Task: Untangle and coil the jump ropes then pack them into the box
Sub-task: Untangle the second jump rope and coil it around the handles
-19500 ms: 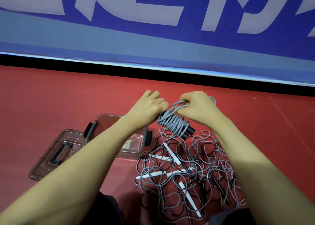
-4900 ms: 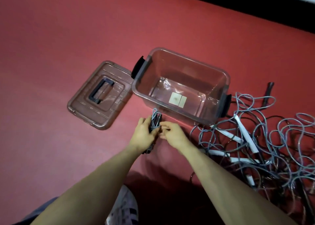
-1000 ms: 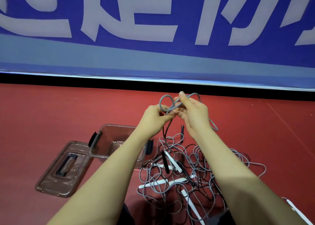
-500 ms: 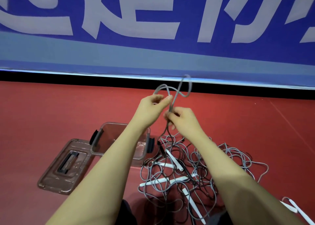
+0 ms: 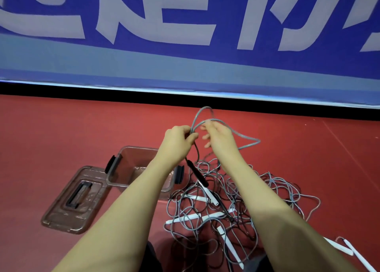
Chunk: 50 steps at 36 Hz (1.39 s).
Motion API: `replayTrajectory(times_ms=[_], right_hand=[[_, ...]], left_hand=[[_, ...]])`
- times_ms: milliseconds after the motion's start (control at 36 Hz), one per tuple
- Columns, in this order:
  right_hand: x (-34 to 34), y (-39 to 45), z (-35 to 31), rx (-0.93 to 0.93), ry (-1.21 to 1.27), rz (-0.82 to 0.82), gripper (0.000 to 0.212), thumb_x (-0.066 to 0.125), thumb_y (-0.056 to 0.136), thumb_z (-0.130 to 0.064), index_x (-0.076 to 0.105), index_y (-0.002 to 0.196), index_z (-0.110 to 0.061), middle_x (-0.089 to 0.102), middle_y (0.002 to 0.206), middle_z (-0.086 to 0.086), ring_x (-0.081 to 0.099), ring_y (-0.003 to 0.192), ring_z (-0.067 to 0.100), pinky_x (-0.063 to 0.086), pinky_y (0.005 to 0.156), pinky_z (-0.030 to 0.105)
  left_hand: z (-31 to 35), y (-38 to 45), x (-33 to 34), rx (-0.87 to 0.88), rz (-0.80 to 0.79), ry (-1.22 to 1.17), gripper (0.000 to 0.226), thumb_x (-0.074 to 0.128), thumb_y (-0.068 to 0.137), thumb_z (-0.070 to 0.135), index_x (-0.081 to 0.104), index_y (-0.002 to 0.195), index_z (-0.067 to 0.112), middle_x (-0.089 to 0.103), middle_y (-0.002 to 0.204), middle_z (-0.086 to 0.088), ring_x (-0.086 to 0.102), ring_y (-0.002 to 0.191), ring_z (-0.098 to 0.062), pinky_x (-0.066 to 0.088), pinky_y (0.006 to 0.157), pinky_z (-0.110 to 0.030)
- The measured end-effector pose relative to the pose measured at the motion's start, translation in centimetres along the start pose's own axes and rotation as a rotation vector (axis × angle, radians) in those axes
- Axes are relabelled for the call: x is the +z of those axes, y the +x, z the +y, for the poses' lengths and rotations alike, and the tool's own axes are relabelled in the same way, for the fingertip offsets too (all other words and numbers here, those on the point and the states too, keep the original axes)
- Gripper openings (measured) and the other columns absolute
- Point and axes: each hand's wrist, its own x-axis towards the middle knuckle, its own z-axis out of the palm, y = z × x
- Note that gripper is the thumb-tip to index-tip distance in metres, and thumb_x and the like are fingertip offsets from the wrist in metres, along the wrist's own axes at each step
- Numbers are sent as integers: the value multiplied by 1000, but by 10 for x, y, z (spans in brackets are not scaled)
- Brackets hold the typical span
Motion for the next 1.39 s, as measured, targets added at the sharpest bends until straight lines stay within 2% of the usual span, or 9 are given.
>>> replayTrajectory(times_ms=[83, 222, 417, 583, 750, 944, 1028, 1194, 1389], right_hand=[[-4, -6, 7, 31, -314, -260, 35, 45, 92, -2, 58, 124, -9, 60, 120, 3, 52, 94, 12, 40, 77, 23], [-2, -12, 13, 3, -374, -496, 30, 66, 85, -15, 57, 114, -16, 60, 106, -4, 53, 77, 3, 39, 64, 19], [10, -10, 10, -88, -270, -339, 23, 70, 82, -5, 50, 74, -14, 51, 63, 2, 48, 44, 4, 36, 43, 12], [10, -7, 5, -92, -62, -132, 9, 62, 88, 0, 55, 81, 0, 51, 56, 10, 46, 32, 3, 40, 39, 16], [-2, 5, 5, -62, 176, 98, 16, 61, 90, -5, 56, 74, -5, 53, 54, 9, 49, 40, 9, 45, 49, 24], [-9, 6, -2, -50, 171, 101, 24, 44, 100, -15, 61, 89, -3, 59, 75, 9, 54, 53, 6, 48, 50, 20], [-14, 5, 1, -87, -77, 114, 35, 42, 101, -26, 65, 77, -15, 64, 85, 11, 57, 69, 18, 53, 66, 30], [-21, 2, -14, -12, 369, 68, 40, 39, 102, -26, 61, 78, -2, 62, 71, 14, 63, 51, 14, 54, 55, 20], [-29, 3, -31, 53, 859, 84, 40, 39, 102, -25, 59, 81, 3, 66, 59, 8, 62, 52, 14, 52, 54, 21]], left_hand=[[-1, 3, -6, 9, 49, -75, 24, 61, 90, 20, 62, 69, 10, 63, 67, -14, 46, 61, -21, 32, 58, -31], [2, 4, -16, 65, 59, -103, 32, 62, 89, 21, 53, 60, 13, 43, 50, 1, 32, 52, -13, 28, 48, -19], [9, 9, -21, 125, 110, -259, 19, 63, 90, 23, 65, 73, 15, 55, 58, 3, 48, 56, -13, 50, 65, -36], [0, 9, -18, -86, 21, -356, 27, 49, 95, 21, 53, 121, 15, 62, 114, -7, 58, 103, -22, 47, 95, -40], [-3, -2, -8, -64, -303, -58, 38, 52, 88, 11, 43, 125, 12, 62, 95, -6, 53, 75, -21, 41, 70, -31], [-4, -3, 1, 167, -101, -132, 41, 38, 92, -4, 20, 108, 29, 41, 70, -6, 38, 55, -21, 34, 55, -32], [-3, -1, 0, 170, -73, -91, 36, 38, 91, -4, 31, 105, 28, 38, 72, 3, 34, 54, -12, 29, 52, -26], [-5, -5, 3, 89, -219, 33, 39, 59, 91, 24, 50, 128, 28, 32, 107, -6, 45, 92, -20, 38, 89, -24], [1, -4, 3, 68, -46, -45, 18, 61, 91, 30, 72, 95, 16, 37, 94, -5, 42, 79, -13, 31, 72, -21]])
